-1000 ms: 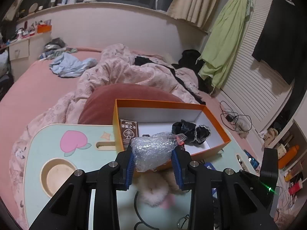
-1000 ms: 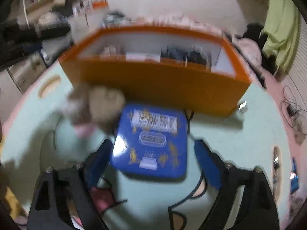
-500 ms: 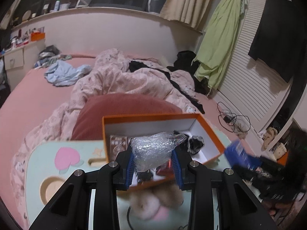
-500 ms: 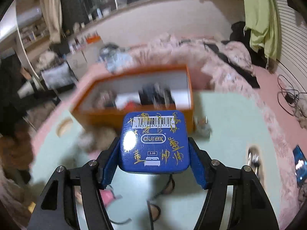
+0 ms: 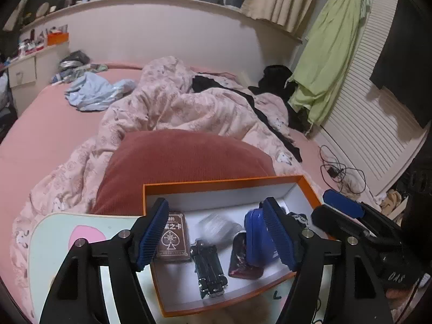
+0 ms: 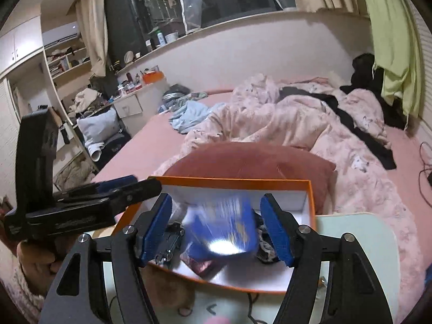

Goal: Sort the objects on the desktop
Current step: 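Lower the plastic bag into the box with the left gripper while the right drops the tin in, then grasp the white pompom with the left gripper while the right grasps the silver cone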

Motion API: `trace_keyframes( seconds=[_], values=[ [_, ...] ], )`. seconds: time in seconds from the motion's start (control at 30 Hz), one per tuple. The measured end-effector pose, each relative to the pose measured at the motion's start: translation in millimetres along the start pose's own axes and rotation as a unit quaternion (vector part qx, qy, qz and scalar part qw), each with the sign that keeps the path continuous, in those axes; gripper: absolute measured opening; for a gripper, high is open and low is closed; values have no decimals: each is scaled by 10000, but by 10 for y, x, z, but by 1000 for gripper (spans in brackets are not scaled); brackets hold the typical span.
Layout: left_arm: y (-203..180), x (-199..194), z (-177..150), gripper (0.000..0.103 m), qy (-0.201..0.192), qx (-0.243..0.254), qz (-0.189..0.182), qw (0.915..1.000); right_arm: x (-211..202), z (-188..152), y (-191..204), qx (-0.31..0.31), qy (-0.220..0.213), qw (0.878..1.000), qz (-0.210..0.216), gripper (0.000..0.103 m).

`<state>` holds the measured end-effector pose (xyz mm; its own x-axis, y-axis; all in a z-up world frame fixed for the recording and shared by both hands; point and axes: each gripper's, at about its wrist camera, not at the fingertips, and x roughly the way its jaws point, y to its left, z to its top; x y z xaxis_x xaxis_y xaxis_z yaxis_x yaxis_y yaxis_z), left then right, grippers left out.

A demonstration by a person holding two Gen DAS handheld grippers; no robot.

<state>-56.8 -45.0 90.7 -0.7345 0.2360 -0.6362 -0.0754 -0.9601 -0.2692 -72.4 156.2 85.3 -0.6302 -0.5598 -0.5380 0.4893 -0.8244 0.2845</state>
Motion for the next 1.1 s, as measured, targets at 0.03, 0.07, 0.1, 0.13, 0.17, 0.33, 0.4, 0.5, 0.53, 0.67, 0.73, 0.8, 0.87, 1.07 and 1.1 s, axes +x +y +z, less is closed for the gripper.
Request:
trace_keyframes(
  seconds=[0.03,0.07,0.1,0.13,0.17,0.33,0.4,0.5,0.53,0.67,0.73,0.8,0.87,1.07,1.1],
  values=[
    [-1,-8,-9,74,-3,0,-14,10000,-34,-9,2,52,-25,10000,20,75],
    [-3,-12,-12,74,-11,1,-27,10000,-74,-28,-34,144,-78,9999,47,75],
    [-4,-33,-24,74,-28,-1,-43,10000,-113,-48,-84,234,-126,9996,71,75],
    [-1,-49,-33,76,-38,-12,-54,10000,-161,-66,-136,327,-166,9993,85,75],
    [6,-65,-40,76,-48,-30,-71,10000,-195,-67,-175,393,-189,9990,72,75],
    [69,-216,-130,81,-123,-124,-78,9998,-444,-136,-484,608,-263,9971,-368,75],
    [90,-303,-195,81,-167,-118,-8,9998,-528,-193,-580,578,-192,9960,-658,75],
    [129,-428,-288,81,-188,-70,42,9998,-613,-309,-685,496,-53,9930,-1068,75],
    [146,-463,-316,81,-210,-64,71,9997,-624,-355,-710,456,12,9918,-1195,75],
    [211,-620,-476,81,-318,-93,210,9992,-600,-557,-755,316,303,9879,-1486,75],
    [233,-674,-582,81,-305,-136,195,9993,-581,-620,-804,349,407,9865,-1549,75],
    [229,-697,-682,81,-242,-124,91,9996,-593,-691,-882,506,510,9848,-1584,75],
    [205,-703,-759,82,-174,-69,-55,9998,-645,-738,-950,666,510,9850,-1507,75],
    [46,-600,-967,81,124,276,-128,9995,-662,-746,-819,292,442,9876,-1479,75],
    [15,-579,-995,80,169,362,-73,9992,-620,-744,-798,220,463,9876,-1483,75]
  ],
)
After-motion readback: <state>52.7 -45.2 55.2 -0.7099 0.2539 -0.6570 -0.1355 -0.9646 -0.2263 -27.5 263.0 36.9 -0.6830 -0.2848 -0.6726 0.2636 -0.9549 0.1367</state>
